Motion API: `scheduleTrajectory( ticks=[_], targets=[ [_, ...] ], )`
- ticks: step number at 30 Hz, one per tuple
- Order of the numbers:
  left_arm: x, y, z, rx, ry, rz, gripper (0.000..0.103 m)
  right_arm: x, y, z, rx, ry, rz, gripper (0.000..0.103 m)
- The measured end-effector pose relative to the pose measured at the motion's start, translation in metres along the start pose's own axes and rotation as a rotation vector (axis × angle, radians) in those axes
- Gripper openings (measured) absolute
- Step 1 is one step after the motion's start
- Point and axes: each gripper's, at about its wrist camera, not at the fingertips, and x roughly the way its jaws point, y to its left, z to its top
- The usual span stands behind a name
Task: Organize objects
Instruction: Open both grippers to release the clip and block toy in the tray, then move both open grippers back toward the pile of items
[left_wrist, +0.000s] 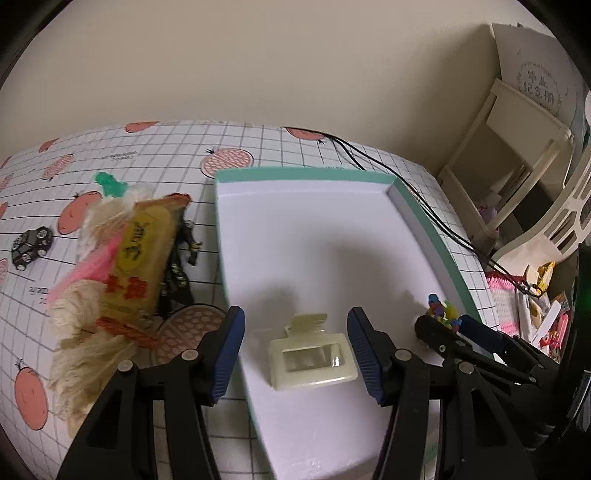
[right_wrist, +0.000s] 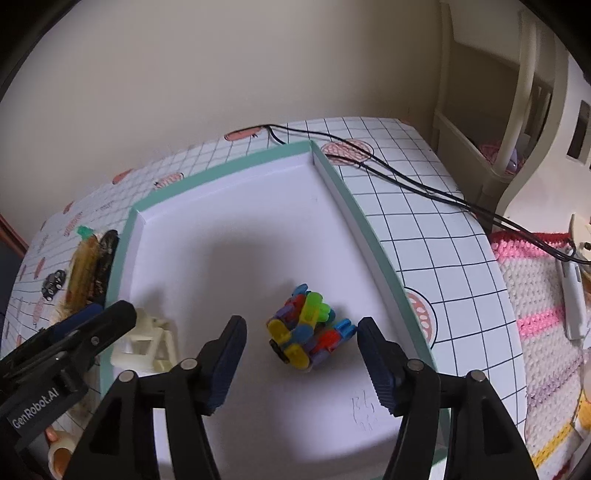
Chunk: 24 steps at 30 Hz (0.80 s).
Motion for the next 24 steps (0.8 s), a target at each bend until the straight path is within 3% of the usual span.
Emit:
scheduleTrajectory(
  ticks=[15, 18, 20, 24],
  targets=[
    [-0.035, 0.022, -0.011, -0.049, -0.033, 0.062, 0.062, -0.032, -0.01, -0.009, 0.026, -0.031, 0.031, 0.066],
    [-0.036, 0.023, -0.011, -0.051, -0.045, 0.073, 0.075, -0.032, -0.01, -0.01, 0.029, -0.036, 0.037, 0.066],
    [-0.036, 0.024, -0.011, -0.052, -0.057, 0.09, 0.078, -0.031, -0.008, -0.01, 0.026, -0.036, 0.04, 0.068],
    [-0.038, 0.031, -0.012, -0.082, -0.088, 0.109, 0.096, -0.027, -0.006, -0.01, 0.024, -0.03, 0.051, 0.079]
  ],
)
